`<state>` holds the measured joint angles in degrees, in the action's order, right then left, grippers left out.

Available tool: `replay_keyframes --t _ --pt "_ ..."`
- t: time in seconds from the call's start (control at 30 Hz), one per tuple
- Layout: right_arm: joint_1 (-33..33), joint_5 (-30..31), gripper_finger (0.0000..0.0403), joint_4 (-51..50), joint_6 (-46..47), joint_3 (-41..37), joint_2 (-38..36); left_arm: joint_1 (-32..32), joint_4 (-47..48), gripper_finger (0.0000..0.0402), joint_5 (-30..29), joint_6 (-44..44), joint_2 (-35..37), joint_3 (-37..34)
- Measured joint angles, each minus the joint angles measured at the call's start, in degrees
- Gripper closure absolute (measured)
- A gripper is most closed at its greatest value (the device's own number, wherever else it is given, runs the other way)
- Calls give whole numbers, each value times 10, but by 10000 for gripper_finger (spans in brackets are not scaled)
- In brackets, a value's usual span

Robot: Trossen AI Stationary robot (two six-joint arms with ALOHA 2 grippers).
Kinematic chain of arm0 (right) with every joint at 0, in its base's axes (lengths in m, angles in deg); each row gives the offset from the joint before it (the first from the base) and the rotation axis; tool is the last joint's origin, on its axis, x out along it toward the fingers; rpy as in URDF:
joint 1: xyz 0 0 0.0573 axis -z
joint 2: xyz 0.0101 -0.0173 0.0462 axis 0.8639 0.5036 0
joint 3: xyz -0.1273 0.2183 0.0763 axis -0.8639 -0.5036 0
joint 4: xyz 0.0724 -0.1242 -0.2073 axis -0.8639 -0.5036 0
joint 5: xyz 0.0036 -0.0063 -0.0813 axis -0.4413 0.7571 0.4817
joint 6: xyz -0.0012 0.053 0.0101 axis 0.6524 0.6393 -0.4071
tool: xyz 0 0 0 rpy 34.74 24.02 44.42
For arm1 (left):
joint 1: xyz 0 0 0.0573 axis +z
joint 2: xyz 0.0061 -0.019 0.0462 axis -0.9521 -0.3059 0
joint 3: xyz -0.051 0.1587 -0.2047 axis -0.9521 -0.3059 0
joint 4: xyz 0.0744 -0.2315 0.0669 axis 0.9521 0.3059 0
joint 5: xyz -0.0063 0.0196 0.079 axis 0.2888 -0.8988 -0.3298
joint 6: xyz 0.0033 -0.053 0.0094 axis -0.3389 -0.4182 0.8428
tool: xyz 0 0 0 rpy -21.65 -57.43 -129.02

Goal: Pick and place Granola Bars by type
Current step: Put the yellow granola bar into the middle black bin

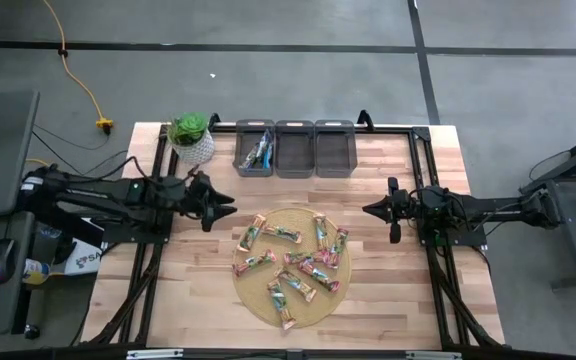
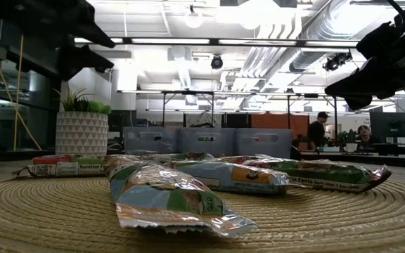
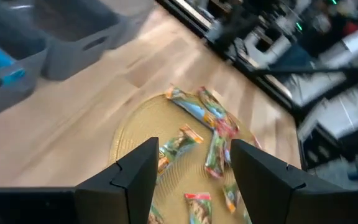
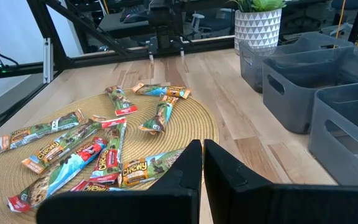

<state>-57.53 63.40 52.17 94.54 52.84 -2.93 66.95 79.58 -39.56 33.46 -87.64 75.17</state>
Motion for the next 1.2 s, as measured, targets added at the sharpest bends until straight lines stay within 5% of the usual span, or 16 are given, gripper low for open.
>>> replay_keyframes --t 0.2,0.47,0.87,1.2 --pt "0 0 403 0 0 0 0 -32 32 205 -76 -170 -54 0" --pt "0 0 403 0 0 0 0 -30 58 205 -13 -283 -193 60" --pt "0 0 403 0 0 0 0 -30 337 205 69 -285 -475 333" --pt "0 0 403 0 0 0 0 -30 399 179 107 -276 -604 440"
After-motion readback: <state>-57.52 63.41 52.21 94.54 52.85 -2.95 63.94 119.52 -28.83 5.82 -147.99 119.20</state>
